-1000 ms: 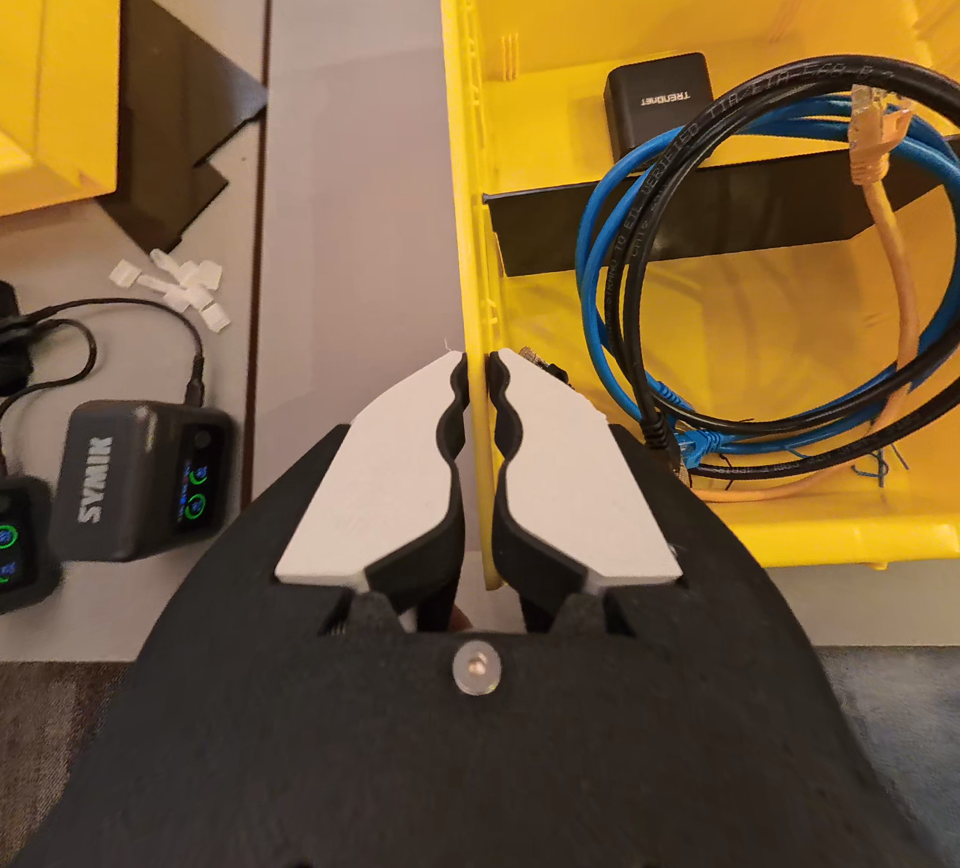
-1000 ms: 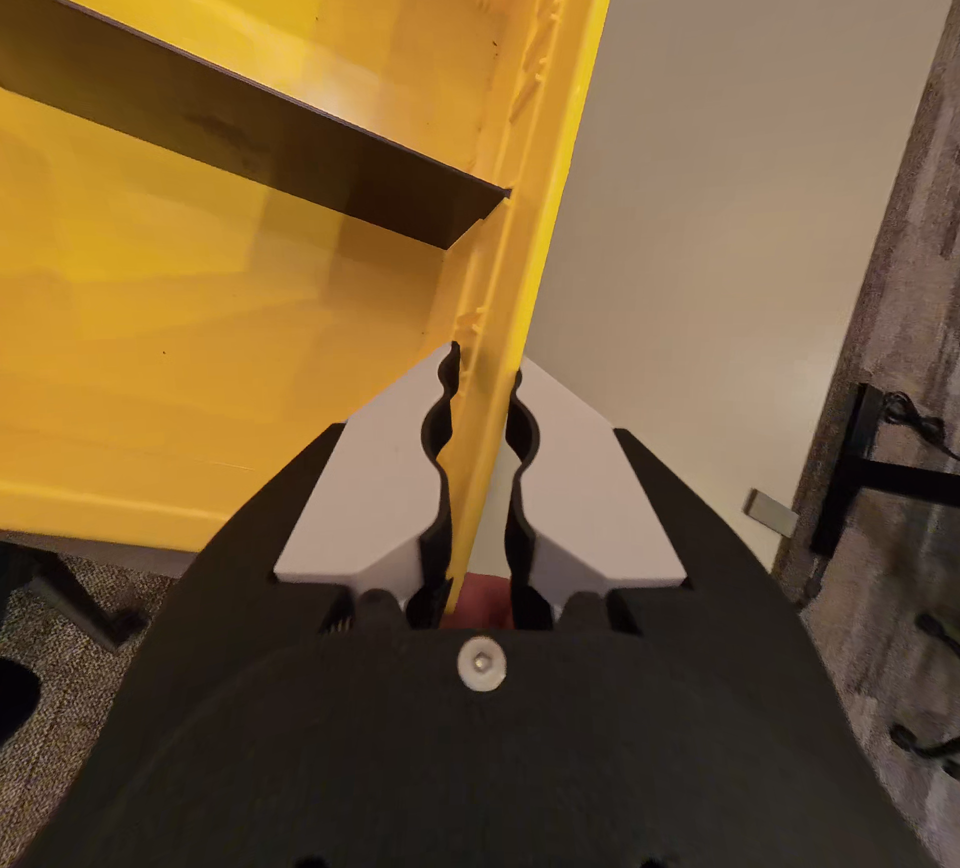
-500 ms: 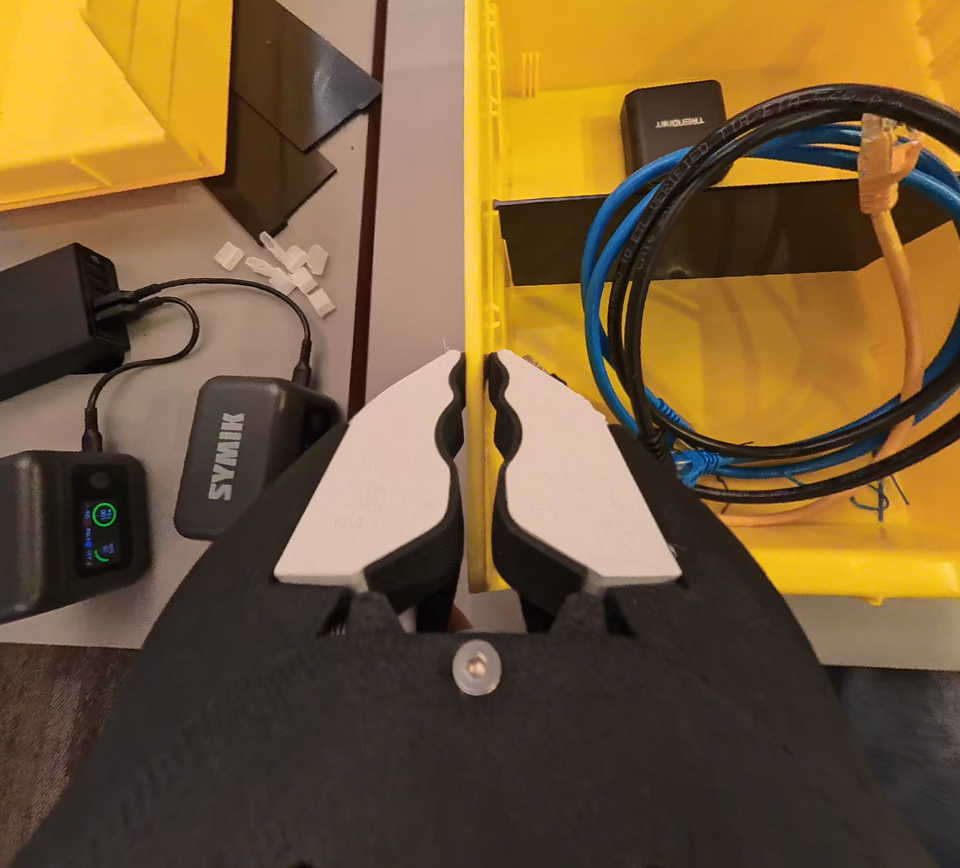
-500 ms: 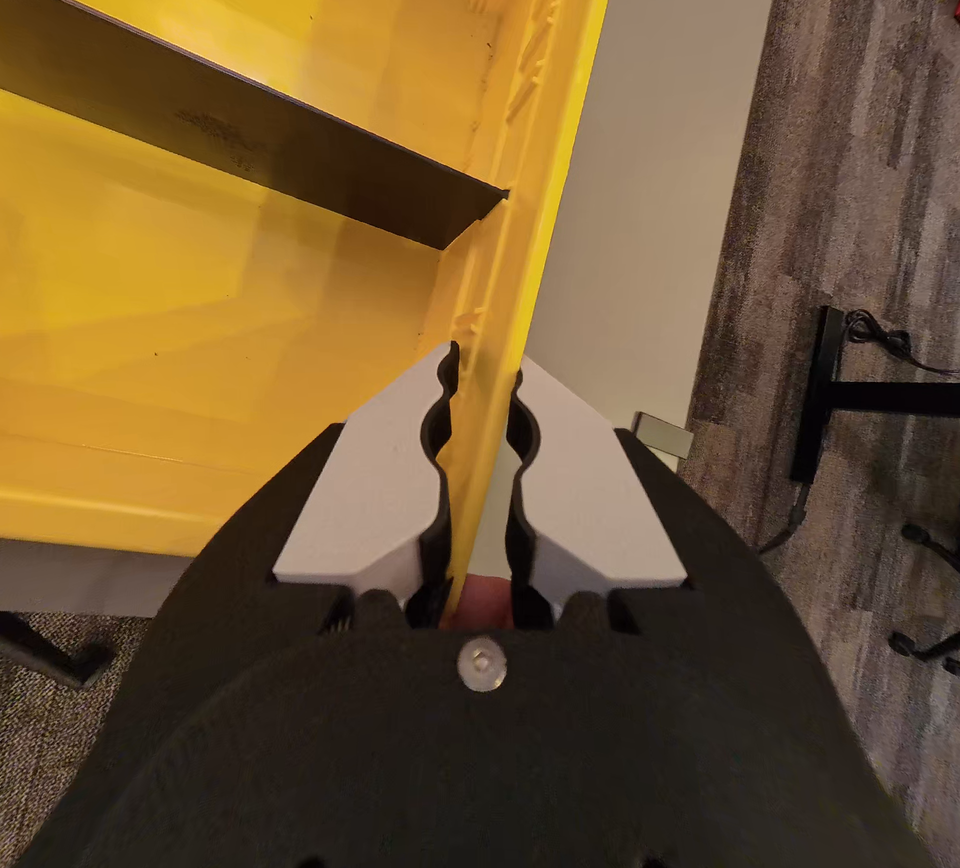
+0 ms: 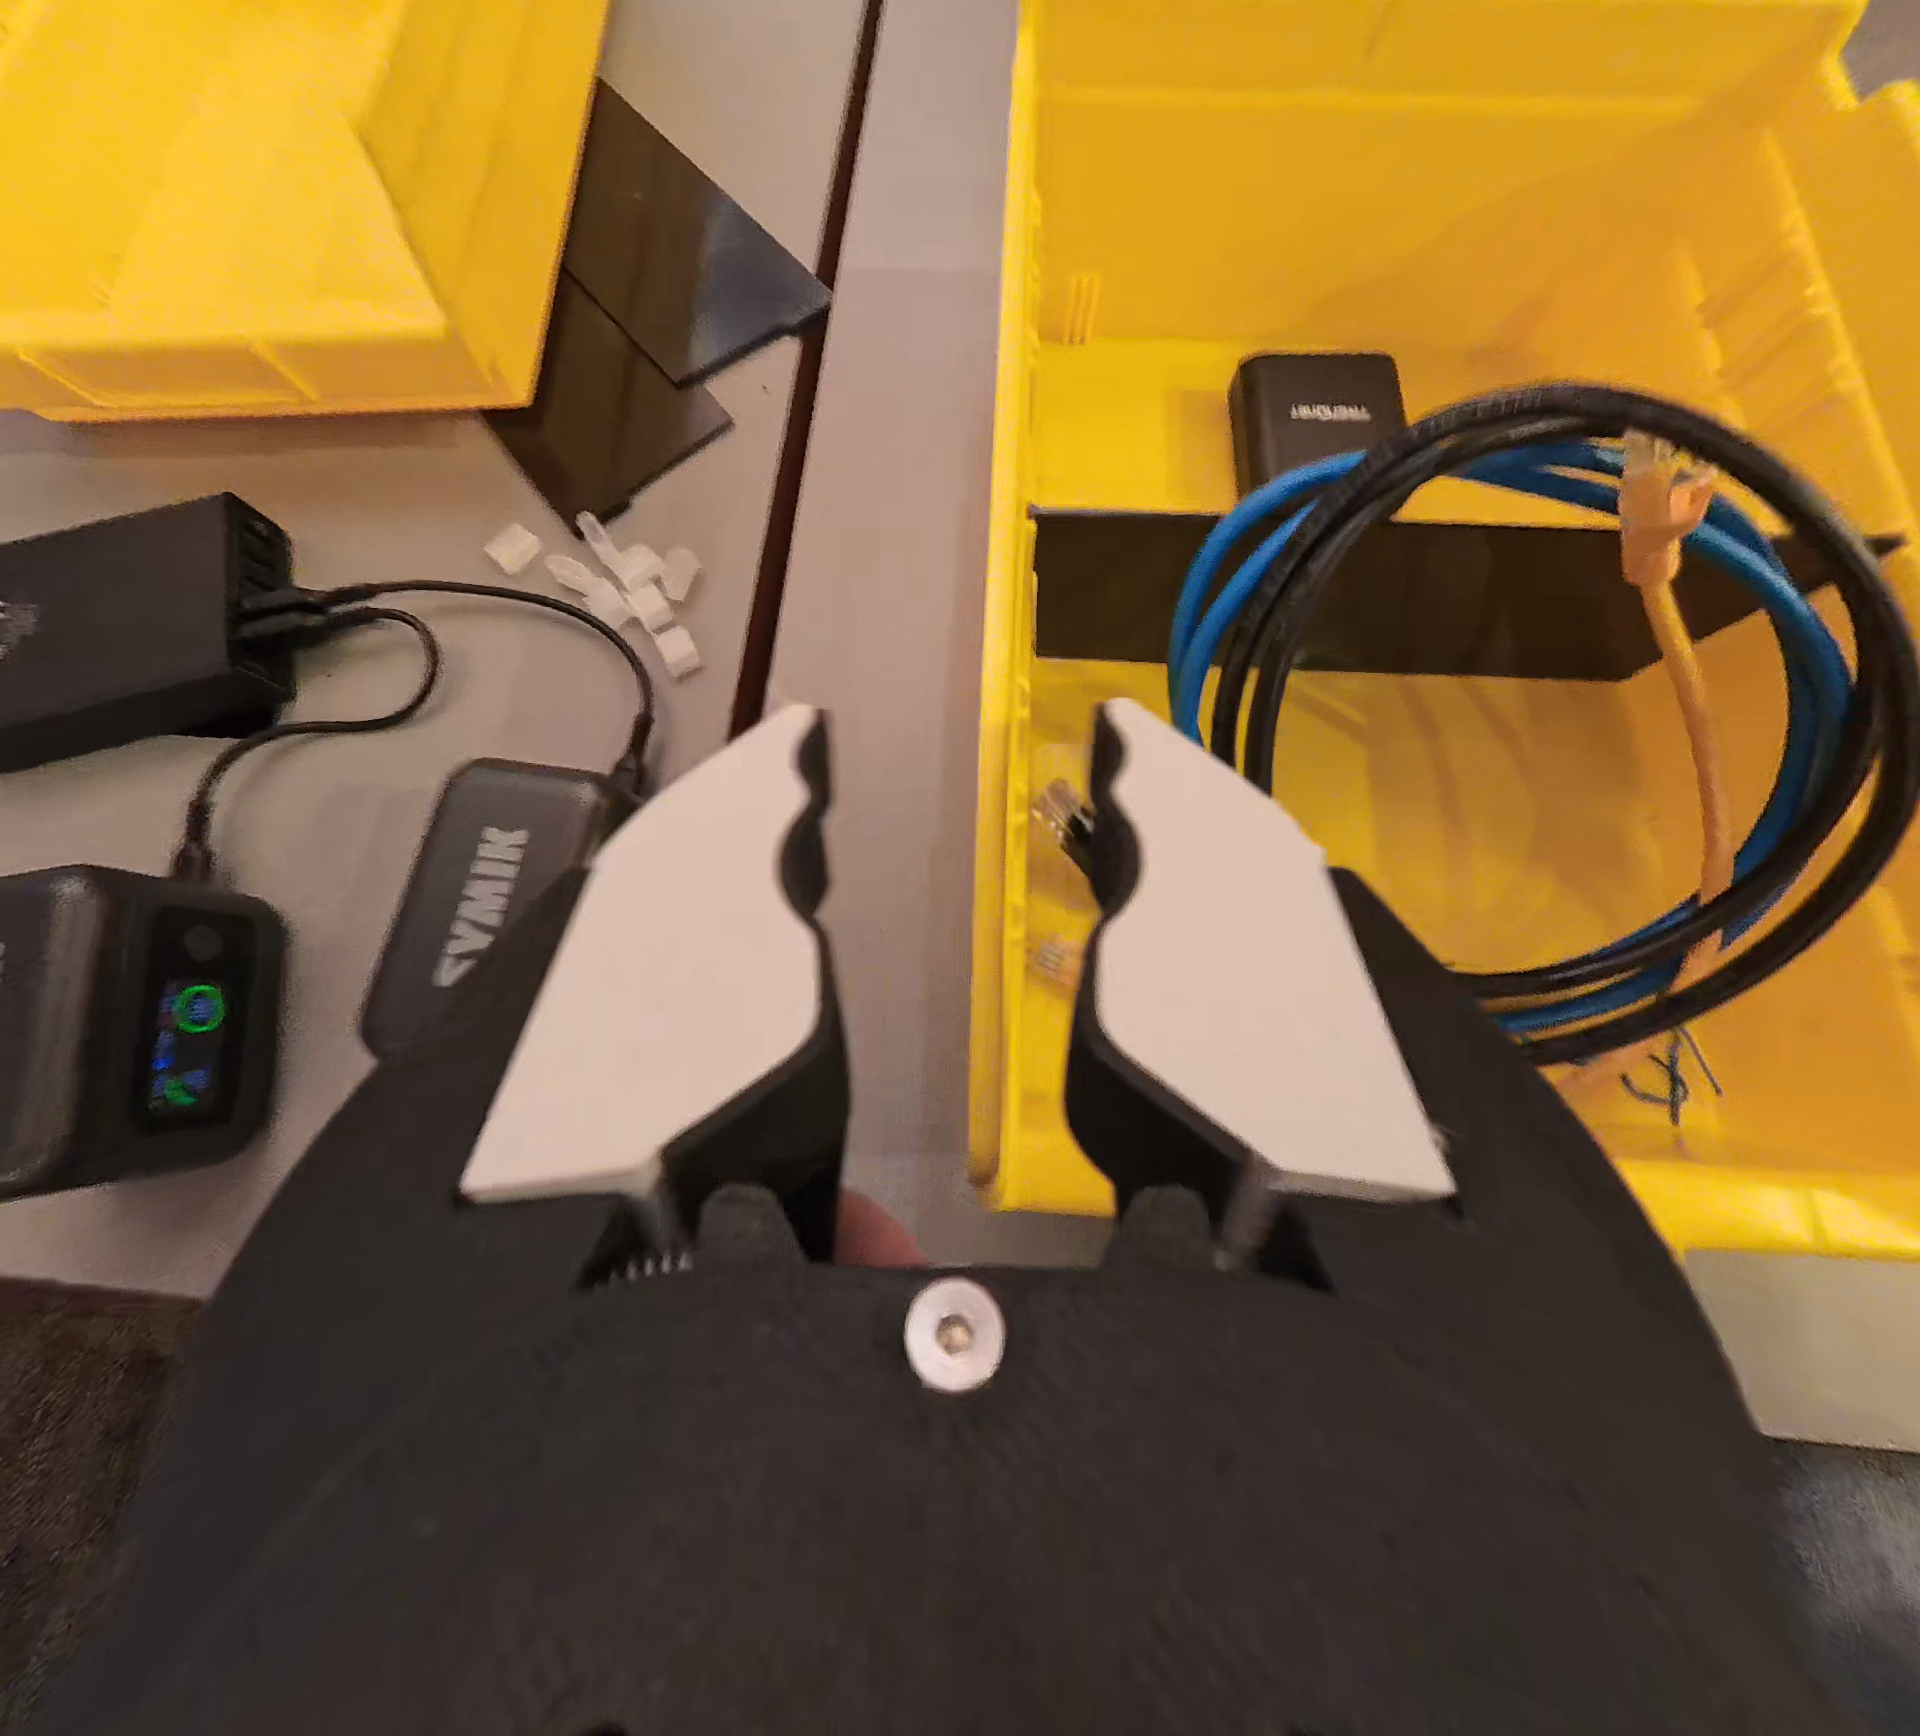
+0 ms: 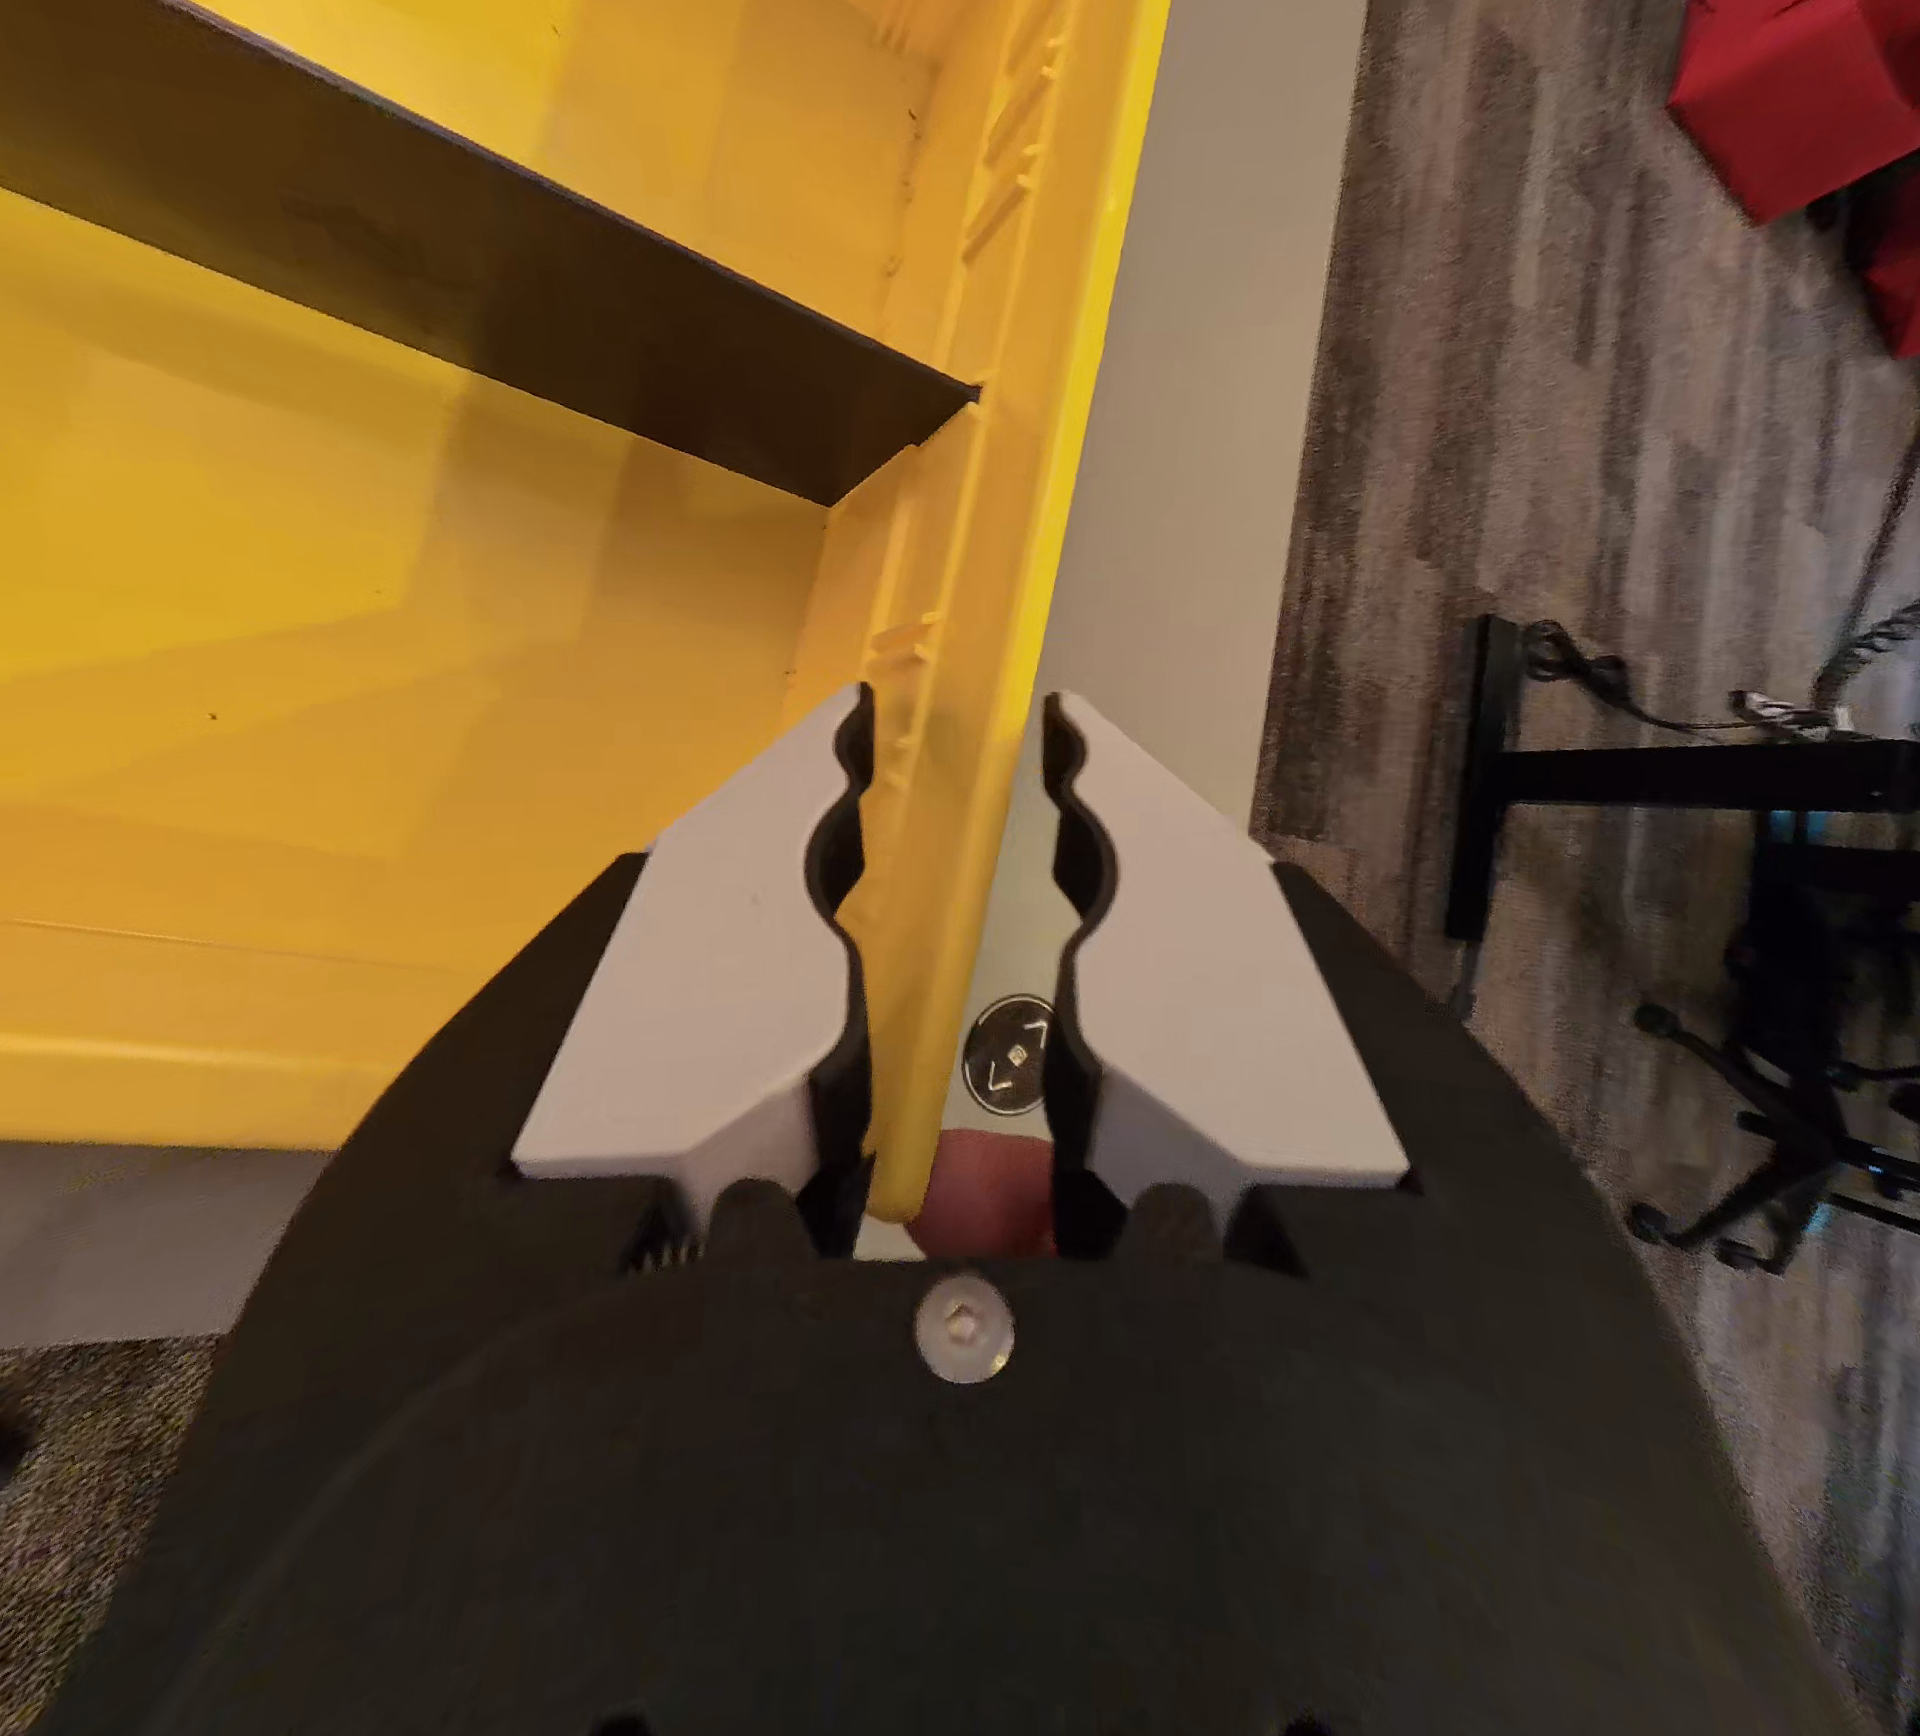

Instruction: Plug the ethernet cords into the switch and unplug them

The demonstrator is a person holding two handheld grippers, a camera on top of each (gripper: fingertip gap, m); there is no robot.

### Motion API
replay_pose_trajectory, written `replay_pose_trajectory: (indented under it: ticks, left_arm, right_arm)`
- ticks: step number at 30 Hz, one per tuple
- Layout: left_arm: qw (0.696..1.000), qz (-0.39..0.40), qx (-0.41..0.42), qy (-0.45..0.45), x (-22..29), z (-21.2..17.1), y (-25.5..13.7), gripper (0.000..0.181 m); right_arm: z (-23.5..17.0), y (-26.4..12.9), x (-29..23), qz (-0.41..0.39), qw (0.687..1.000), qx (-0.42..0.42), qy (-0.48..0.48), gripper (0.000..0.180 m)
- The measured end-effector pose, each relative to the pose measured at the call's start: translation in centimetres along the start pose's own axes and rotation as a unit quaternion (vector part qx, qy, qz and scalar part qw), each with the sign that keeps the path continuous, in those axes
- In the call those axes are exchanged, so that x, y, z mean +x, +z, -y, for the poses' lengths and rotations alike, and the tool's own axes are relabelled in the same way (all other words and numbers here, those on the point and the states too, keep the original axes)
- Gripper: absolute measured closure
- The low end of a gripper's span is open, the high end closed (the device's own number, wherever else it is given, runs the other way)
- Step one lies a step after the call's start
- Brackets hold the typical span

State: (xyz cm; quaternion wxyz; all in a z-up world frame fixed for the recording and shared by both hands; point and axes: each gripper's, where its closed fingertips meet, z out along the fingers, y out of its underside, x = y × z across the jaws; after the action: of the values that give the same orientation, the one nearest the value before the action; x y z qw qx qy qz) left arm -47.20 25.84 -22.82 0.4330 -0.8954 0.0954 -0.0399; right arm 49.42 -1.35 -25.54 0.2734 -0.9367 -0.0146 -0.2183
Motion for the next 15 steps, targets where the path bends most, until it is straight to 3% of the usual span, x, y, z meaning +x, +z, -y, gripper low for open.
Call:
replay_pose_trajectory:
  ticks: [2,7,12,15]
  left_arm:
    - [0.999,0.026,0.012,0.031,0.0,1.7,-1.1,0.12]
    - [0.989,-0.016,0.014,0.149,6.3,7.6,-1.5,0.121]
    - [0.954,-0.038,-0.068,0.288,12.3,10.8,3.9,0.128]
    - [0.932,-0.071,-0.182,0.304,13.6,9.3,7.8,0.123]
  right_arm:
    - [0.0,-0.5,0.3,-0.021,1.0,0.002,-0.005,0.137]
    - [3.4,-4.2,0.5,-0.088,0.993,0.078,-0.032,0.136]
    - [10.7,-10.4,-4.6,-0.071,0.972,0.214,-0.073,0.148]
    - [13.4,-12.3,-8.9,-0.029,0.961,0.254,-0.106,0.149]
